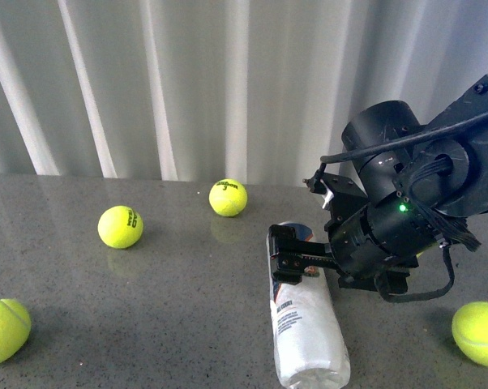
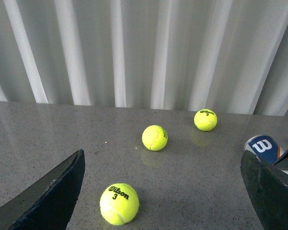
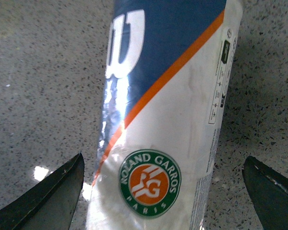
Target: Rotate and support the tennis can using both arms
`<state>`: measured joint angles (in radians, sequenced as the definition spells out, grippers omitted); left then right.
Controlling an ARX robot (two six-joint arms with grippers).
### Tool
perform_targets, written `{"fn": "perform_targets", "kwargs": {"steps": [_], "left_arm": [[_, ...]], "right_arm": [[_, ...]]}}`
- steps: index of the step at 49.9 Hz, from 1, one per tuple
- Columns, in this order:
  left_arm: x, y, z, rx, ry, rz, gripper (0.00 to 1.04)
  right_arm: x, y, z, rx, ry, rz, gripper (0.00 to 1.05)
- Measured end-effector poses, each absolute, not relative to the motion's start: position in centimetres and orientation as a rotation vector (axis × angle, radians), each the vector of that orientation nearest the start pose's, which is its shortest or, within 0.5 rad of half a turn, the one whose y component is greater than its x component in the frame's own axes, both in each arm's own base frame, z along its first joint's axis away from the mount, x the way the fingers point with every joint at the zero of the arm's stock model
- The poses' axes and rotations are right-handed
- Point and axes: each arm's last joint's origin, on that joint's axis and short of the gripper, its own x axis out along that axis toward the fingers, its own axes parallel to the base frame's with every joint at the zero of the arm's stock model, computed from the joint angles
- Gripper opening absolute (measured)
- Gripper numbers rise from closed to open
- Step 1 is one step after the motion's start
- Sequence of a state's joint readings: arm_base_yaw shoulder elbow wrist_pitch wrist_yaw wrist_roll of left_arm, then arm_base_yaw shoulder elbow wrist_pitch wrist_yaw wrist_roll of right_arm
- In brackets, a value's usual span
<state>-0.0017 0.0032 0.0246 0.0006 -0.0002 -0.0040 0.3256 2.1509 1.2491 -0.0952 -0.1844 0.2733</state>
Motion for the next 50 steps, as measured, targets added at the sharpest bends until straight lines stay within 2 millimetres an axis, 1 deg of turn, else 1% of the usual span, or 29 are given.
{"fn": "perform_targets", "kwargs": {"steps": [7,17,27,30,34,38,39,41,42,43,48,50], "left_arm": [[9.6,0.0,17.2,-0.004,-0.022,-0.002,0.98],[9.6,0.0,17.2,-0.004,-0.022,-0.002,0.98],[9.6,0.0,17.2,-0.004,-0.022,-0.001,0.98],[9.6,0.0,17.2,-0.004,-0.022,-0.002,0.98],[9.6,0.0,17.2,-0.004,-0.022,-0.002,0.98],[9.6,0.0,17.2,-0.004,-0.022,-0.001,0.98],[9.6,0.0,17.2,-0.004,-0.022,-0.002,0.98],[9.6,0.0,17.2,-0.004,-0.022,-0.002,0.98],[9.6,0.0,17.2,-0.004,-0.022,-0.001,0.98],[9.6,0.0,17.2,-0.004,-0.022,-0.001,0.98],[9.6,0.0,17.2,-0.004,-0.022,-0.002,0.98],[9.6,0.0,17.2,-0.004,-0.022,-0.002,0.98]], "right_arm": [[39.6,14.3,7.6,0.171,1.087,0.327,0.98],[39.8,15.1,6.7,0.138,1.114,0.364,0.97],[39.8,15.0,6.5,0.04,1.12,0.412,0.74],[39.7,14.9,7.0,-0.045,1.087,0.471,0.64],[39.5,14.6,7.8,-0.155,1.042,0.544,0.57],[39.2,14.4,10.0,-0.342,0.914,0.686,0.48],[39.0,14.3,10.9,-0.416,0.856,0.741,0.45],[38.8,14.3,11.9,-0.491,0.793,0.807,0.42],[38.7,14.3,12.2,-0.5,0.779,0.822,0.41],[38.6,14.4,12.9,-0.563,0.731,0.877,0.39],[38.2,14.4,14.4,-0.743,0.631,0.993,0.33],[38.1,14.5,14.6,-0.869,0.57,1.054,0.3]]}}
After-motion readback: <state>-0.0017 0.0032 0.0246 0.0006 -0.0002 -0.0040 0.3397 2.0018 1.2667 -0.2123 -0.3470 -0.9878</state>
